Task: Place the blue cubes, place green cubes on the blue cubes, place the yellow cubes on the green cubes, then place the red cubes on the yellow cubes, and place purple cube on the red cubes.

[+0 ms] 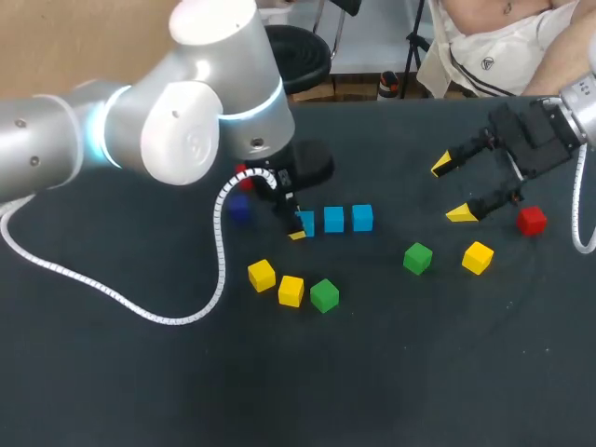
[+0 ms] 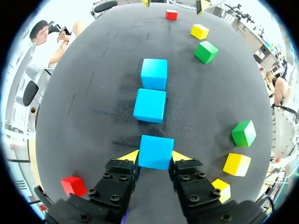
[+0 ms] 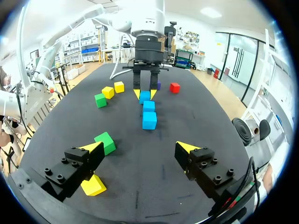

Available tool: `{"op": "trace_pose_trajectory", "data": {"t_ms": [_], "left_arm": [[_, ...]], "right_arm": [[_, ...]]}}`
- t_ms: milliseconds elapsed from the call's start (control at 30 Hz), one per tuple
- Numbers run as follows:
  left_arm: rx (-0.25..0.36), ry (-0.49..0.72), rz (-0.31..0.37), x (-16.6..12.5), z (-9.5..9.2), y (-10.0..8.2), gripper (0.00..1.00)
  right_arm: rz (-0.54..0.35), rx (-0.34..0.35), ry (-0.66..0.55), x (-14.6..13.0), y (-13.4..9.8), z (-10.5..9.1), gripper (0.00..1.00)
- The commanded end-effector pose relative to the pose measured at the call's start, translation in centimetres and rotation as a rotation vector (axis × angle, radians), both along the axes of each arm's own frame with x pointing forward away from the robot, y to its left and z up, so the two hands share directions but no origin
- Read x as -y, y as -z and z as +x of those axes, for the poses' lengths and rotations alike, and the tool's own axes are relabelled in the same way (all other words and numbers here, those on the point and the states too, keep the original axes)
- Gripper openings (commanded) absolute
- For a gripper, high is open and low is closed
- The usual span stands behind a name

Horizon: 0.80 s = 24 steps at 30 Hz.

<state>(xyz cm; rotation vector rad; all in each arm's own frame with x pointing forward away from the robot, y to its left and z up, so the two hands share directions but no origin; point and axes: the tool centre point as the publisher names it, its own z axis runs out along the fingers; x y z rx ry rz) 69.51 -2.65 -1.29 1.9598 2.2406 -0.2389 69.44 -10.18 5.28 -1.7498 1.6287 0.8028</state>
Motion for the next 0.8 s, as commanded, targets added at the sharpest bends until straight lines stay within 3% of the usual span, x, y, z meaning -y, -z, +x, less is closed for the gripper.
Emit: {"op": "trace_pose_trajectory", "data": {"t_ms": [33, 800], "left_arm": [[0.001, 0.003, 0.002, 0.2, 0.3, 0.1, 0.0], [0.01, -0.008, 0.011, -0.1, 1.3, 0.6, 0.0]], "right_arm": [[0.001, 0.001, 0.0, 0.0, 0.0, 0.0, 1.0], [0.001, 0.001, 0.0, 0.0, 0.0, 0.0, 1.0]]}}
